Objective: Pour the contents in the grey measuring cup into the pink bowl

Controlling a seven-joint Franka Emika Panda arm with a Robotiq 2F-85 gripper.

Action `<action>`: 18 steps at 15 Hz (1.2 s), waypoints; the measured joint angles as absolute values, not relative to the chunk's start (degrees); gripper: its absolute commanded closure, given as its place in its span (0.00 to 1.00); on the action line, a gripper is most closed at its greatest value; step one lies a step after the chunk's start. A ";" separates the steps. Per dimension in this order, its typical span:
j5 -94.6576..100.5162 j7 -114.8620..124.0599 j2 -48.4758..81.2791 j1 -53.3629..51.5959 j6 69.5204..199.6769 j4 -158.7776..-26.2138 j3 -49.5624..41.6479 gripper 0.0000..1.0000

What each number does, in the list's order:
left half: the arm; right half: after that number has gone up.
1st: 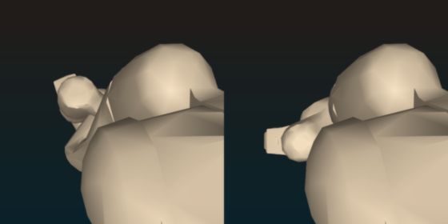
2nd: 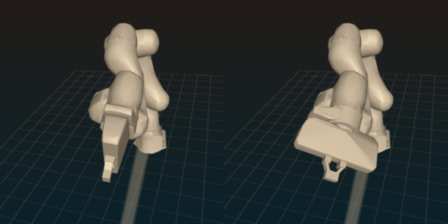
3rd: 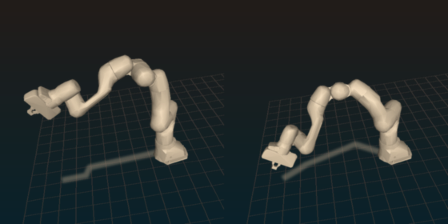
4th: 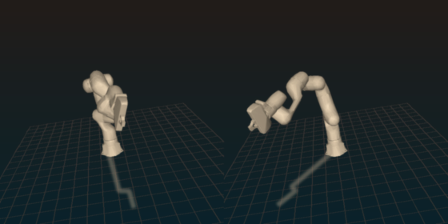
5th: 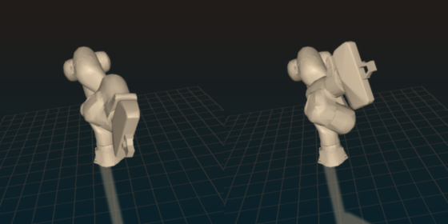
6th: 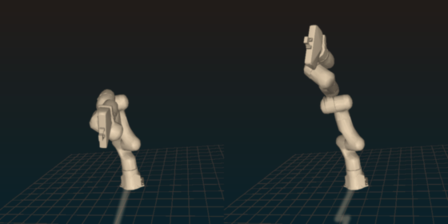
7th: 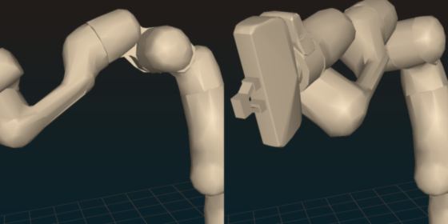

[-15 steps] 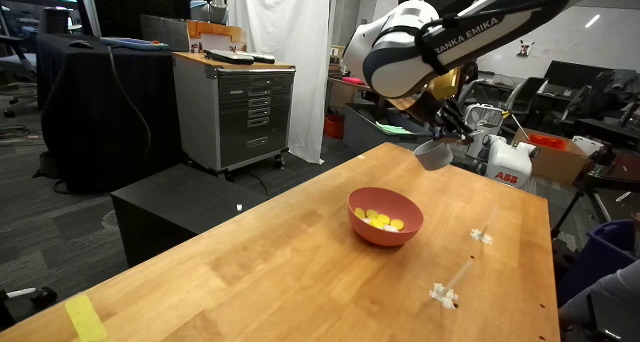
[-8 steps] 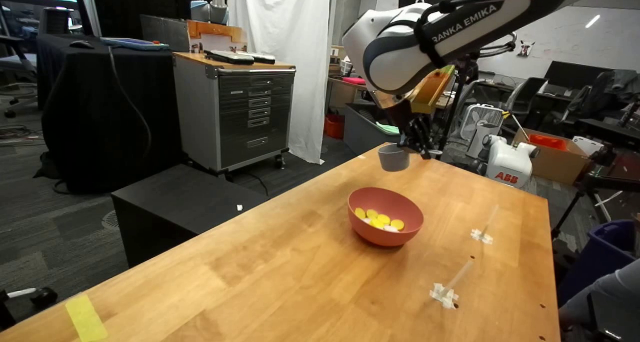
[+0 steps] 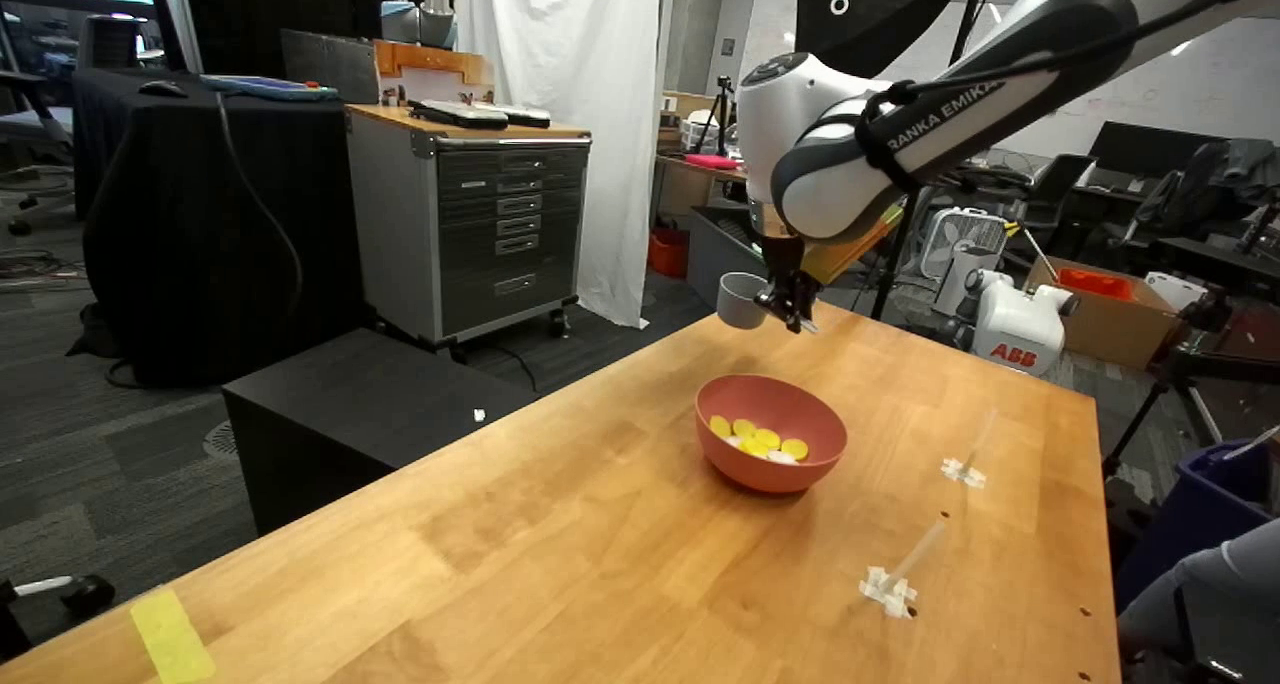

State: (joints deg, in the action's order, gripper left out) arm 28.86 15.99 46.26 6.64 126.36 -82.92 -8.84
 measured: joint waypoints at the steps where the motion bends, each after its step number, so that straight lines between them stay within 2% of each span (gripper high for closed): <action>1: 28.49 17.58 46.28 6.64 131.00 -84.64 -9.61 0.95; 4: 26.74 21.43 46.28 6.59 143.22 -89.70 -11.57 0.95; 7: 24.05 21.69 45.80 6.17 149.74 -94.61 -12.74 0.95; 18: 21.76 17.62 26.06 2.67 150.51 -118.25 -13.01 0.95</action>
